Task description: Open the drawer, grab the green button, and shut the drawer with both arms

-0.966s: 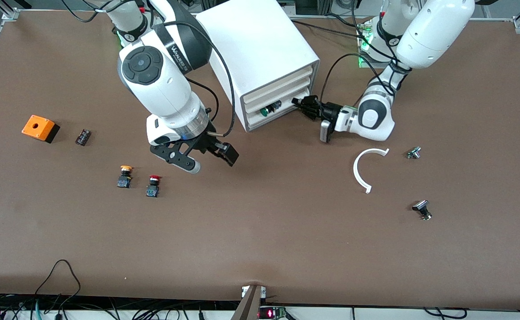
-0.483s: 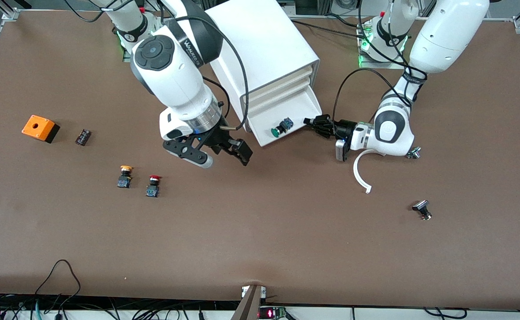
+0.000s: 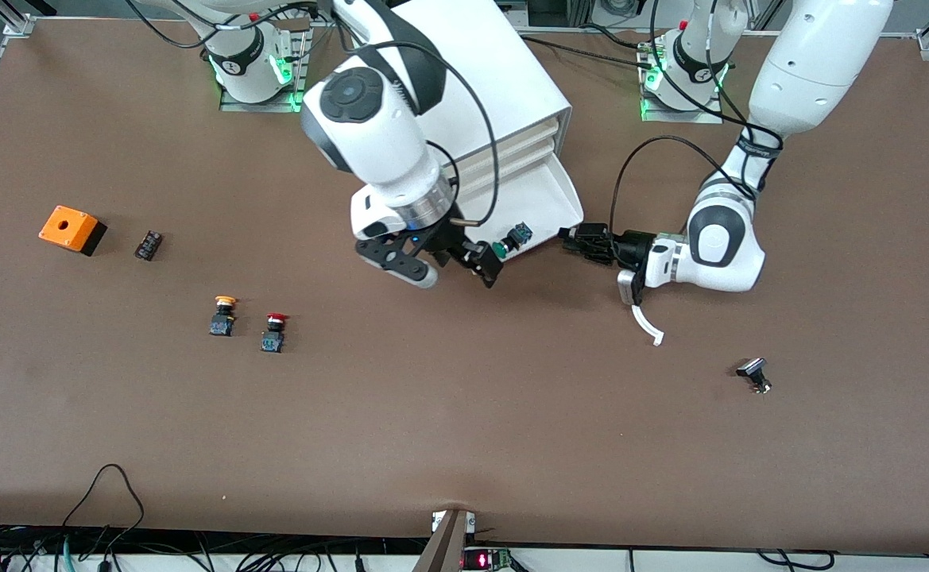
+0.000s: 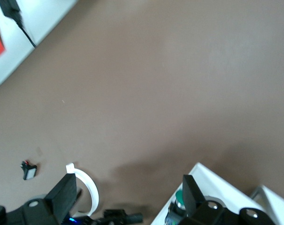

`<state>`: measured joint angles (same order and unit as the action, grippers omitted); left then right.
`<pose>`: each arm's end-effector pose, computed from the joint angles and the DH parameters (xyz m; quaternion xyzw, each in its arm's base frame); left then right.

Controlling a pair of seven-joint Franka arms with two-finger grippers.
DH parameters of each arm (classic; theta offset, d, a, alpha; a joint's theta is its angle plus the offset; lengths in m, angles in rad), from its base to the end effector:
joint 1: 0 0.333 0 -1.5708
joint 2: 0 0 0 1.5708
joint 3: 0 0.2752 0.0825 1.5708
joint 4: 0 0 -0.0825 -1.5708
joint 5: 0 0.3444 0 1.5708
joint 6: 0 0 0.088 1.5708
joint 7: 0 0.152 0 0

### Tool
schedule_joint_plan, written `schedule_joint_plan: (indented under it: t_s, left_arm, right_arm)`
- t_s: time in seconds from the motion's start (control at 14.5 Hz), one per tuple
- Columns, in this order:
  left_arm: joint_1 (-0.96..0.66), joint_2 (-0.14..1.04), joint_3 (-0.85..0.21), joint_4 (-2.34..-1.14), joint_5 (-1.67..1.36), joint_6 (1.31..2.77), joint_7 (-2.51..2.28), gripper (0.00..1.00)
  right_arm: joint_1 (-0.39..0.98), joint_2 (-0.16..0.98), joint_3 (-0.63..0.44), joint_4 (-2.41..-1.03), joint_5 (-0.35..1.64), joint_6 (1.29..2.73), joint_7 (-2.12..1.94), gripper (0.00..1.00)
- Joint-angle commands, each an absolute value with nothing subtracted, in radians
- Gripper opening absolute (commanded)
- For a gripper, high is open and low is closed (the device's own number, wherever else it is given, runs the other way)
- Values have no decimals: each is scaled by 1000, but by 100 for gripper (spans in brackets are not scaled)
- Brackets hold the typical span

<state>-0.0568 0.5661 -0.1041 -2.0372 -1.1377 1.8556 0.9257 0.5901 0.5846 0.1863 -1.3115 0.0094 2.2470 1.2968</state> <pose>0.4641 -0.1898 0.1400 0.8279 -0.1183 -0.1215 0.5346 0.5226 0.4775 0.3781 -0.9423 0.2781 -0.0466 0.1804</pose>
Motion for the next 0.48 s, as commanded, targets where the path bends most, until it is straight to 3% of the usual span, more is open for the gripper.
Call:
schedule_joint_plan:
  t_s: [0.0,0.21,0.41]
  left_arm:
    - [-43,448,-107,-1981,-950,1816,642,100]
    - [-43,419,-109,-1812,-647,1688,297,100]
    - [-57,419,-124,-1650,-465,1559,-77,100]
  right_arm:
    - [640,632,175,-1266,0,2208,1374,100]
    - [669,659,173,-1267,-2,2094,1405,100]
    - [698,702,175,-1267,-2,2075,1488,100]
